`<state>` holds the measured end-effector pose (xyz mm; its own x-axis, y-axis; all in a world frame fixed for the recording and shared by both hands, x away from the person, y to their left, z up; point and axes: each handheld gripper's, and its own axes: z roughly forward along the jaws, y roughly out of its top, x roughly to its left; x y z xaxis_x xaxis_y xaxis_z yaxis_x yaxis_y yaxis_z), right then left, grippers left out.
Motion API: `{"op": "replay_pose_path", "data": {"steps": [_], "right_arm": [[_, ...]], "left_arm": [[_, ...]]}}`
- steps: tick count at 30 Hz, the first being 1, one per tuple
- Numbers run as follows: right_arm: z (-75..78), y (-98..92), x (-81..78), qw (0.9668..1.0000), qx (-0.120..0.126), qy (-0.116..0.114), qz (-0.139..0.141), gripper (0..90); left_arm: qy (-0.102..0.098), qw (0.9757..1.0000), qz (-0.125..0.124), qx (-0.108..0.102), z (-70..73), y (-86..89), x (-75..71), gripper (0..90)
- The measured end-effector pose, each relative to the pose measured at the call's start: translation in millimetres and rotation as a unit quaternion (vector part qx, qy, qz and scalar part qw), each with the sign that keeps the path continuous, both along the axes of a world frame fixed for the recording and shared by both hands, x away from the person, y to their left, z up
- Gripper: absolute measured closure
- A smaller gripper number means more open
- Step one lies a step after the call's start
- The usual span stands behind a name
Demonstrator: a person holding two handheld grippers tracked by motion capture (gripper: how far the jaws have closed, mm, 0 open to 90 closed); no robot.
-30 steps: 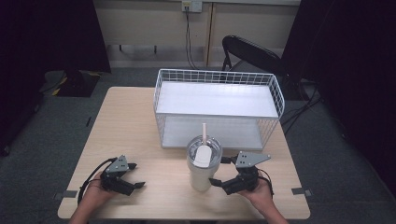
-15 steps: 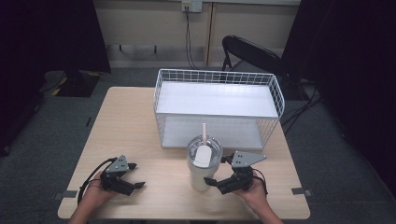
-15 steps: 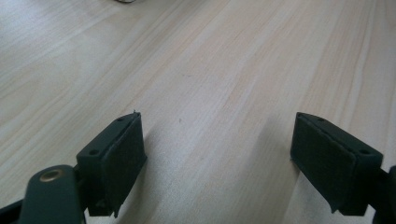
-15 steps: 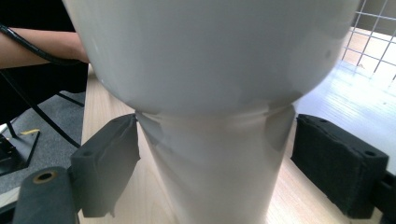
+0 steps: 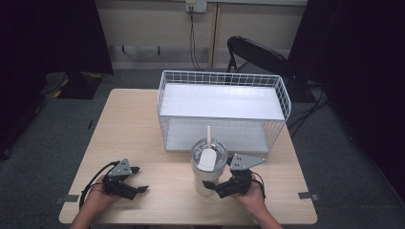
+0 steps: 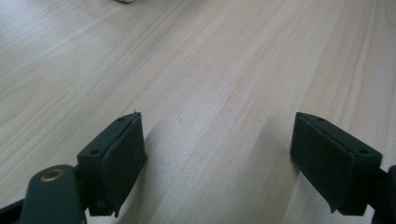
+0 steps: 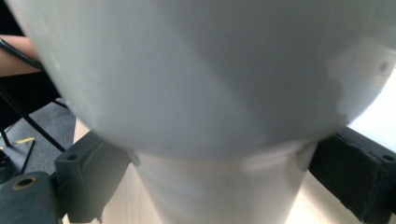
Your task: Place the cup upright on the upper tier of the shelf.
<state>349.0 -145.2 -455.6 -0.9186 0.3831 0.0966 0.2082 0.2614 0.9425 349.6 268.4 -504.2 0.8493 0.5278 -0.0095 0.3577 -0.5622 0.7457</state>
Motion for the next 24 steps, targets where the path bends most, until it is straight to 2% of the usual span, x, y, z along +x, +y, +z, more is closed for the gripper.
{"op": "replay_pose_path", "data": {"steps": [5, 13, 18, 21, 24], "right_arm": [[-3.5, 3.4, 0.0, 0.9998, 0.015, -0.01, -0.003, 7.9], [-6.5, 5.4, 0.1, 0.9995, 0.029, -0.011, -0.005, 7.4], [-6.3, 5.6, 2.4, 0.9995, 0.027, -0.014, 0.005, 7.5], [-2.8, 6.0, 7.0, 0.9995, 0.012, -0.015, 0.026, 7.5], [-2.4, 7.2, 9.6, 0.9993, 0.011, -0.013, 0.035, 7.5]], "left_arm": [[0.002, 1.0, 0.0, -0.003, 0.0, 0.3, 0.3, 17.8], [0.001, 1.0, 0.0, -0.001, 0.0, 0.3, 0.2, 18.1], [0.001, 1.0, 0.0, -0.001, -0.1, 0.2, 0.1, 18.1], [0.0, 1.0, 0.0, -0.001, 0.0, 0.4, 0.3, 18.2], [0.001, 1.0, 0.0, -0.001, 0.0, 0.3, 0.2, 18.3]]}}
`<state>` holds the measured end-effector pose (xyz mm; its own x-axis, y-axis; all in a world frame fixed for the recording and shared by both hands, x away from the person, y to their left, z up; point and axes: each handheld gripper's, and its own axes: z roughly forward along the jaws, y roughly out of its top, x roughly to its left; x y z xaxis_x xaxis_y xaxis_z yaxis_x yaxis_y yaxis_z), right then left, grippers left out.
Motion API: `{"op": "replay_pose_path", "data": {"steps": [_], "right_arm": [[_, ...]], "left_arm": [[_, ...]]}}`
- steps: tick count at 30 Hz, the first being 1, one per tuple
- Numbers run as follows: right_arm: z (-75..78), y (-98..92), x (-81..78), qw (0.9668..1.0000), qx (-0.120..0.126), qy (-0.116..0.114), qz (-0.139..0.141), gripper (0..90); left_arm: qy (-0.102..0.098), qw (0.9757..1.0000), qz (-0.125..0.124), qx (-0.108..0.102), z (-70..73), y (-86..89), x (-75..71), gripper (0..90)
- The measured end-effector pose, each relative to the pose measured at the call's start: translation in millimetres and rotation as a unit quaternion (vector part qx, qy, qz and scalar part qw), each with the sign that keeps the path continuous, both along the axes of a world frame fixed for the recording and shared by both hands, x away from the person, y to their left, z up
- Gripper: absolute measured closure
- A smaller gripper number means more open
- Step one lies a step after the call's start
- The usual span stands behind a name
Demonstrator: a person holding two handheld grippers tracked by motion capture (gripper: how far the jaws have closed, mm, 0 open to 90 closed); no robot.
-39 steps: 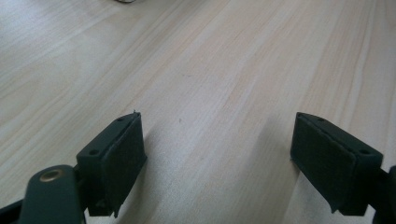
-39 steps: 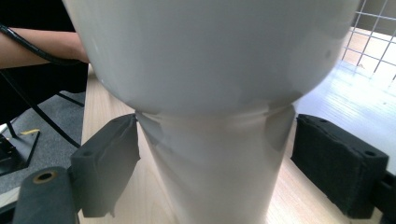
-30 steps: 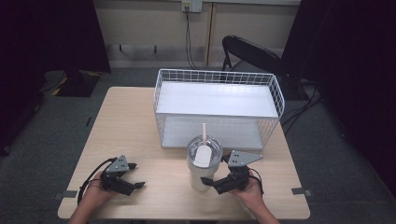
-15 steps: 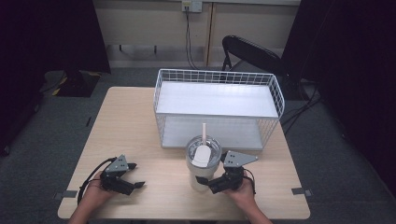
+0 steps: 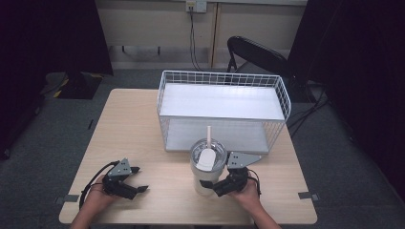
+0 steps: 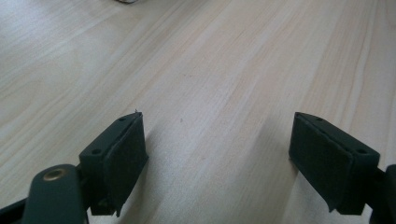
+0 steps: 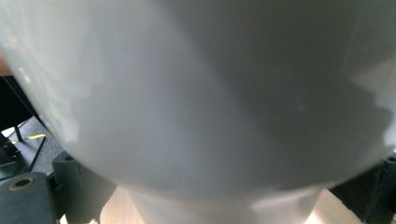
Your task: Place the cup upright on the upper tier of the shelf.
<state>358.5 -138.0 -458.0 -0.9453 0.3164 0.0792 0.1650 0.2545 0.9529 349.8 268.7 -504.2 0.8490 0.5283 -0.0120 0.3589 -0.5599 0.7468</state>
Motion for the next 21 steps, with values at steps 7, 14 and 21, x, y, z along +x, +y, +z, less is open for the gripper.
{"op": "replay_pose_path", "data": {"steps": [7, 14, 21], "right_arm": [[-2.5, 0.5, 1.6, 0.9999, 0.01, 0.002, 0.006, 7.3], [-2.0, 1.5, -1.5, 0.9999, 0.012, -0.006, -0.005, 8.5], [-0.2, -0.1, -6.1, 0.9995, 0.013, -0.019, -0.022, 9.7]], "left_arm": [[0.0, 1.0, 0.0, 0.0, 0.0, 0.0, -0.1, 18.4], [0.0, 1.0, 0.0, 0.0, 0.0, 0.0, 0.0, 18.4], [0.0, 1.0, 0.0, 0.0, 0.0, 0.0, 0.0, 18.5]]}}
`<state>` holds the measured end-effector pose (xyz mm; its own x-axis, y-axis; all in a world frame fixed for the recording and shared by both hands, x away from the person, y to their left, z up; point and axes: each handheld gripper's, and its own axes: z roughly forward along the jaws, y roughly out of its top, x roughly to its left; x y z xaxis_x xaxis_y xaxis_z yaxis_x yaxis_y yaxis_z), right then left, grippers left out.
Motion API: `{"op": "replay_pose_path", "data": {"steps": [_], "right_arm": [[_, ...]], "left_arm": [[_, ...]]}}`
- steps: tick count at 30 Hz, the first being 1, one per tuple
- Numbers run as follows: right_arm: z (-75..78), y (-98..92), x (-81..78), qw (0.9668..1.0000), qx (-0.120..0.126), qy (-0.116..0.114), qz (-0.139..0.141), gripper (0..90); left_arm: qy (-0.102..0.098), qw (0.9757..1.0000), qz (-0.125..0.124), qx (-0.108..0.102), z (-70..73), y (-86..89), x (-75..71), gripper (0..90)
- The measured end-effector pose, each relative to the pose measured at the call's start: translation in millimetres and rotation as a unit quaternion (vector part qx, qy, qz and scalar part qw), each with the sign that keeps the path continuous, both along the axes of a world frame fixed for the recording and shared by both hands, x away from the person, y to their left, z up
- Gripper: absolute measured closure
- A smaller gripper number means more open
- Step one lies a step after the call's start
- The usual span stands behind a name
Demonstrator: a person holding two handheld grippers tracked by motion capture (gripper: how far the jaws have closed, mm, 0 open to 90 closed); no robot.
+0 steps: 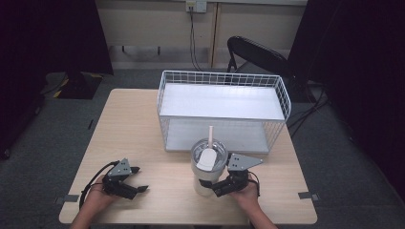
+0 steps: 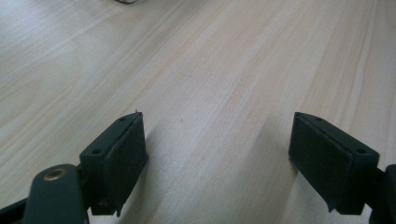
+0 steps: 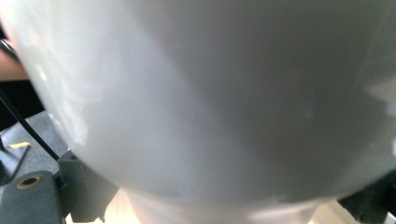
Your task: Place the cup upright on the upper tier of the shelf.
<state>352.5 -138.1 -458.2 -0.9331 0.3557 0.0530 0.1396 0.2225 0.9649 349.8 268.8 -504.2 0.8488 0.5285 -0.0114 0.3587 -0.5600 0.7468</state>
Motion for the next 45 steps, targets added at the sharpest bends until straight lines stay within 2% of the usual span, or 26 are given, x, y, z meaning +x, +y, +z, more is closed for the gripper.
{"op": "replay_pose_path", "data": {"steps": [3, 6, 13, 18, 21, 27, 45], "right_arm": [[1.3, -3.5, 0.1, 0.9998, 0.016, 0.011, 0.0, 9.8], [8.9, -5.5, -0.9, 0.9999, 0.01, -0.002, -0.001, 9.8], [29.5, -14.8, -2.9, 0.9999, 0.006, -0.012, -0.007, 9.8], [41.3, -24.0, -0.4, 0.9998, 0.014, -0.009, -0.012, 9.8], [51.7, -30.4, 0.5, 0.9997, 0.008, -0.015, -0.019, 9.8], [61.8, -39.0, 3.7, 0.9996, 0.008, -0.006, -0.027, 9.8], [95.8, -66.5, 14.5, 0.9979, 0.011, -0.009, -0.063, 9.9]], "left_arm": [[0.0, 1.0, 0.0, 0.0, 0.0, 0.0, 0.0, 18.5], [0.0, 1.0, 0.0, 0.0, 0.0, 0.0, 0.0, 18.6], [0.0, 1.0, 0.0, -0.001, -0.1, 0.1, 0.1, 18.7], [0.0, 1.0, 0.0, 0.0, 0.0, 0.1, 0.1, 18.6], [0.0, 1.0, 0.0, -0.001, -0.1, 0.1, 0.1, 18.6], [0.0, 1.0, 0.0, -0.001, -0.1, 0.1, 0.1, 18.6], [0.001, 1.0, 0.0, -0.002, -0.1, -0.1, 0.0, 18.6]]}}
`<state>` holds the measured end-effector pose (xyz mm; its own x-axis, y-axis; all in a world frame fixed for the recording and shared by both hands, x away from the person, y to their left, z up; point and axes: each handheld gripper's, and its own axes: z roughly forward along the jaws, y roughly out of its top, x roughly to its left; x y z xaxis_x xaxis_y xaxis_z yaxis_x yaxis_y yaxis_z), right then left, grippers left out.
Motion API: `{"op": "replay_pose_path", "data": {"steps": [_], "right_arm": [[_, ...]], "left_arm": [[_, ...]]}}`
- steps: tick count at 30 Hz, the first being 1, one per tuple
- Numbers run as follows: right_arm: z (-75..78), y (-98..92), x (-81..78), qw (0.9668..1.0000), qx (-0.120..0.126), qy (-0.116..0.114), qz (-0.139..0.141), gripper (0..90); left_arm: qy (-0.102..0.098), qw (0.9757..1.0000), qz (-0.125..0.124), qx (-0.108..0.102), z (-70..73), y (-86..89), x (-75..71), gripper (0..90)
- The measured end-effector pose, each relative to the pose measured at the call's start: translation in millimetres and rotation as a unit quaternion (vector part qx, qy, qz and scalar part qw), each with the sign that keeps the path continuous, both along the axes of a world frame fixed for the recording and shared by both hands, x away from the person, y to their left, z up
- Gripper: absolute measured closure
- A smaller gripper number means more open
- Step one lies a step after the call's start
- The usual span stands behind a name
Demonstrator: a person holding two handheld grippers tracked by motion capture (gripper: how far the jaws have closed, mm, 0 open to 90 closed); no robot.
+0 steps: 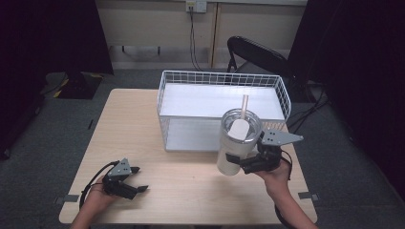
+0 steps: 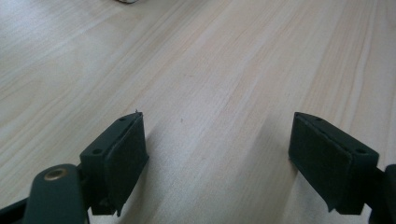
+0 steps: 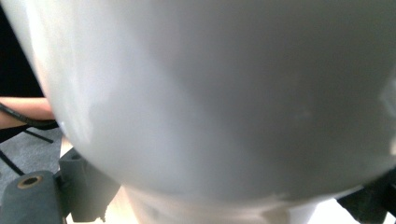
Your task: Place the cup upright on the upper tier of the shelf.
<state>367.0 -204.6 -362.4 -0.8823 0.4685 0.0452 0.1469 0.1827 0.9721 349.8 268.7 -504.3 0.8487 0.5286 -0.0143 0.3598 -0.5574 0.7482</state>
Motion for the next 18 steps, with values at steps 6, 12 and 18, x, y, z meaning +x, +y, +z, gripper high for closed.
{"op": "replay_pose_path", "data": {"steps": [6, 12, 18], "right_arm": [[12.9, -10.0, 3.8, 0.9999, -0.001, -0.003, -0.015, 9.9], [28.5, -13.7, 8.1, 0.9996, -0.009, -0.004, -0.027, 9.9], [41.3, -14.0, 12.6, 0.9994, -0.006, -0.004, -0.035, 9.9]], "left_arm": [[0.0, 1.0, 0.0, 0.0, 0.1, 0.4, 0.3, 18.7], [-0.001, 1.0, 0.001, 0.0, 0.1, 0.4, 0.2, 18.9], [-0.001, 1.0, 0.001, 0.0, 0.1, 0.3, 0.2, 18.9]]}}
